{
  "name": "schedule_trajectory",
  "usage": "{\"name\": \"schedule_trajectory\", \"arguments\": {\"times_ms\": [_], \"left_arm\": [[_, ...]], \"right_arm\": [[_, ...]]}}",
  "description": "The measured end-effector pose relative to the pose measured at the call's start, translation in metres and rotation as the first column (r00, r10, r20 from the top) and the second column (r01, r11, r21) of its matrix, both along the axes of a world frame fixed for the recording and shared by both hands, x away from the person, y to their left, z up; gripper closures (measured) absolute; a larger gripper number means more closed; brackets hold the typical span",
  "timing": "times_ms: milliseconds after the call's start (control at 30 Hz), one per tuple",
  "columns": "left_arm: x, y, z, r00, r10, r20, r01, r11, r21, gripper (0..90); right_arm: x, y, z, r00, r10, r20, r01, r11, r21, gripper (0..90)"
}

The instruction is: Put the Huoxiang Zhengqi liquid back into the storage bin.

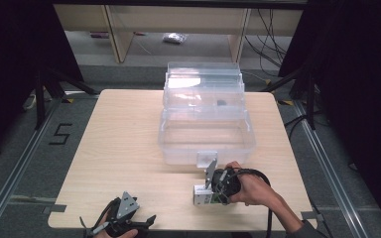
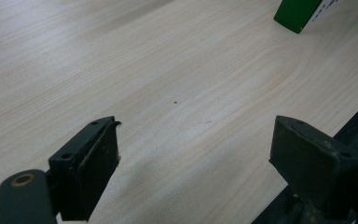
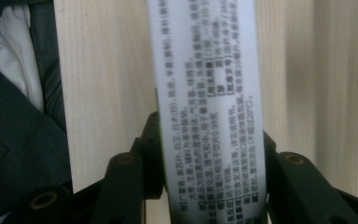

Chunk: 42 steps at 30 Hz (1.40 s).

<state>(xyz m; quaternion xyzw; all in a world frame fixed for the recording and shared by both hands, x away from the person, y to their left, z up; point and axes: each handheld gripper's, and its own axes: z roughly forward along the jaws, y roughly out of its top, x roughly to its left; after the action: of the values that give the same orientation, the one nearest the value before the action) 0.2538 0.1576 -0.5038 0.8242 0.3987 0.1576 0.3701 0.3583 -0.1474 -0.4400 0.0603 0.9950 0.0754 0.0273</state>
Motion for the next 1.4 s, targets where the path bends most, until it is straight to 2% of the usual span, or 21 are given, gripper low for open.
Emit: {"name": "schedule_trajectory", "arguments": {"times_ms": [167,333,467,500,600,667,733,767,800,867,967,1033,1100,1133,1167,1200,1233,1267,1300,1333,1400], "left_arm": [[0.000,-0.001,-0.001,0.9999,0.005,0.015,-0.005,0.9999,-0.011,14.7],[0.000,-0.001,-0.001,0.9999,0.005,0.013,-0.005,0.9999,-0.009,14.8],[0.000,-0.001,-0.001,0.9999,0.006,0.012,-0.006,0.9999,-0.009,14.8],[0.000,-0.001,-0.001,0.9999,0.006,0.013,-0.006,0.9999,-0.009,14.8],[0.000,-0.002,-0.002,0.9998,0.012,0.016,-0.011,0.9997,-0.021,14.8],[0.000,-0.001,-0.001,0.9999,0.008,0.013,-0.007,0.9999,-0.009,14.8],[0.000,-0.001,-0.001,0.9999,0.005,0.014,-0.005,0.9999,-0.010,14.8],[0.000,-0.001,-0.001,0.9999,0.006,0.013,-0.006,0.9999,-0.011,14.8],[0.000,-0.001,-0.001,0.9999,0.006,0.012,-0.006,0.9999,-0.012,14.8],[0.000,-0.001,-0.002,0.9998,0.011,0.015,-0.011,0.9997,-0.023,14.8],[0.001,0.002,0.001,0.9998,-0.019,0.007,0.019,0.9995,0.025,14.8],[0.000,-0.001,-0.002,0.9998,0.014,0.014,-0.014,0.9997,-0.019,14.8],[0.000,-0.002,-0.001,0.9998,0.015,0.011,-0.015,0.9998,-0.015,14.8],[0.002,0.002,0.000,0.9997,-0.021,0.008,0.021,0.9992,0.033,14.7],[0.001,0.002,0.001,0.9997,-0.023,0.005,0.022,0.9991,0.035,14.8],[0.000,-0.002,-0.001,0.9998,0.016,0.011,-0.016,0.9997,-0.017,14.8],[0.000,-0.001,-0.001,0.9998,0.015,0.010,-0.015,0.9998,-0.016,14.8],[0.000,-0.001,-0.001,0.9999,0.012,0.010,-0.012,0.9999,-0.009,14.8],[0.000,-0.002,-0.002,0.9998,0.015,0.012,-0.014,0.9996,-0.022,14.8],[0.001,0.001,0.000,1.0000,-0.006,0.005,0.006,0.9999,0.010,14.8],[0.000,-0.001,-0.002,0.9998,0.016,0.013,-0.015,0.9996,-0.024,14.8]], "right_arm": [[0.003,0.001,0.002,0.9993,0.037,-0.007,-0.037,0.9993,-0.007,64.5],[0.003,0.000,0.004,0.9993,0.013,-0.035,-0.013,0.9999,0.004,64.7],[0.007,0.000,0.007,0.9971,0.069,-0.031,-0.070,0.9975,-0.015,64.8],[0.004,0.000,0.009,0.9990,0.030,-0.034,-0.030,0.9992,-0.024,64.9],[0.003,0.001,0.014,0.9991,0.018,-0.039,-0.019,0.9995,-0.027,64.8],[0.008,0.002,0.016,0.9960,0.088,-0.016,-0.088,0.9959,-0.018,64.9],[0.007,0.001,0.019,0.9981,0.058,-0.021,-0.059,0.9981,-0.020,64.9],[0.008,0.002,0.020,0.9965,0.081,-0.020,-0.081,0.9965,-0.019,64.9],[0.006,0.001,0.022,0.9987,0.039,-0.033,-0.040,0.9990,-0.022,64.9],[0.009,0.000,0.024,0.9976,0.064,-0.027,-0.064,0.9978,-0.012,64.9],[0.009,-0.002,0.028,0.9984,0.044,-0.036,-0.044,0.9990,-0.011,64.9],[0.010,-0.002,0.032,0.9984,0.047,-0.033,-0.047,0.9988,-0.008,64.9],[0.013,-0.004,0.036,0.9980,0.054,-0.034,-0.054,0.9985,0.012,64.9],[0.013,-0.005,0.038,0.9983,0.050,-0.032,-0.049,0.9987,0.013,64.9],[0.013,-0.005,0.039,0.9983,0.048,-0.035,-0.047,0.9987,0.018,64.9],[0.016,-0.006,0.042,0.9974,0.067,-0.029,-0.066,0.9978,0.007,64.9],[0.014,-0.007,0.043,0.9990,0.028,-0.035,-0.027,0.9995,0.013,64.9],[0.018,-0.008,0.046,0.9975,0.068,-0.019,-0.068,0.9976,0.014,64.9],[0.018,-0.008,0.047,0.9979,0.059,-0.025,-0.059,0.9981,0.020,64.9],[0.016,-0.009,0.050,0.9993,0.020,-0.030,-0.020,0.9998,0.007,64.9],[0.019,-0.009,0.051,0.9986,0.046,-0.024,-0.046,0.9989,0.013,64.9]]}}
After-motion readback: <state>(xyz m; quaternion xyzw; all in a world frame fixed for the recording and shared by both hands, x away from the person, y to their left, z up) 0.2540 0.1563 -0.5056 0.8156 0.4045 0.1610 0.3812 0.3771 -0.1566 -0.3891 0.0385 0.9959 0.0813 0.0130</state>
